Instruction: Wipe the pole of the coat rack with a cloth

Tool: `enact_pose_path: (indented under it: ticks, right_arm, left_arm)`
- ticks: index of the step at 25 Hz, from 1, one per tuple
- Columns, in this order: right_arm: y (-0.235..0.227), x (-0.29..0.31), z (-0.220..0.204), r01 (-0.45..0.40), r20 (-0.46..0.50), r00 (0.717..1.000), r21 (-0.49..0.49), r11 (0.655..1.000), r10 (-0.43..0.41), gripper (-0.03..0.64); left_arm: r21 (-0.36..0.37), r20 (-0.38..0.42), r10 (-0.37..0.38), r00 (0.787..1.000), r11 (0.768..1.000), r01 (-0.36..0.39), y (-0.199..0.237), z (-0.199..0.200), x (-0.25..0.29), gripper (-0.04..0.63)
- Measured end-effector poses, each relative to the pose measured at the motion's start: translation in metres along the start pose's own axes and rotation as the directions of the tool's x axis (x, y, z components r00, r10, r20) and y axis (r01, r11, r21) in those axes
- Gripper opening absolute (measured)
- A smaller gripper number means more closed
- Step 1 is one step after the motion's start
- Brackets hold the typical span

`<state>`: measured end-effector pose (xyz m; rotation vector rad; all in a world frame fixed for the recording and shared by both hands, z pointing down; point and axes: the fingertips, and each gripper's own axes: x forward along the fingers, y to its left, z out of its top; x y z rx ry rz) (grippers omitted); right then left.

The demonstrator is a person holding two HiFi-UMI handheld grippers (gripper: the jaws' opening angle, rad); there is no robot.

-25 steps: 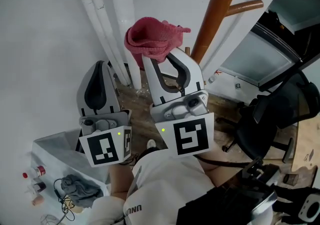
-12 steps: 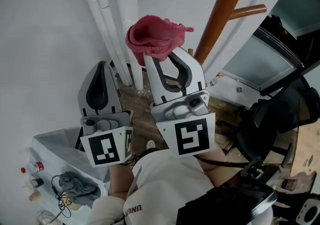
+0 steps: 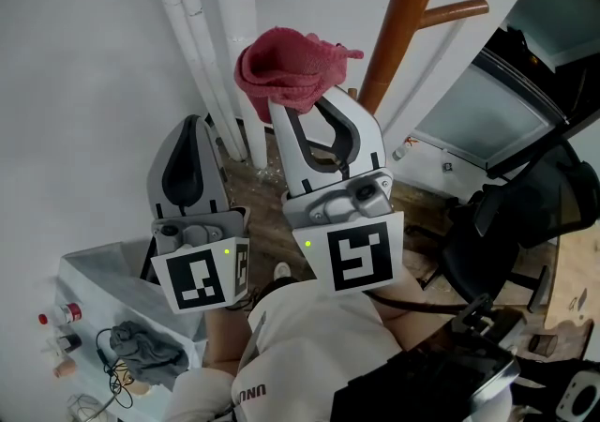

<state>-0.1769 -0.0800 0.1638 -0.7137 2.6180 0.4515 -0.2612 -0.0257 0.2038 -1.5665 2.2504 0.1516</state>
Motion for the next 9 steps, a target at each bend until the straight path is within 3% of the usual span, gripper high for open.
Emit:
enact_pose_path:
  ticks: [9]
  right_arm:
    - [0.0000,-0.0021,0.0026,0.000,0.003,1.000,-0.002,1.000,0.000,0.071]
  left_arm:
    - [-0.003,-0.002,0.000,1.000,1.000,0.000,-0.0023,0.0003,-0.0016,0.015]
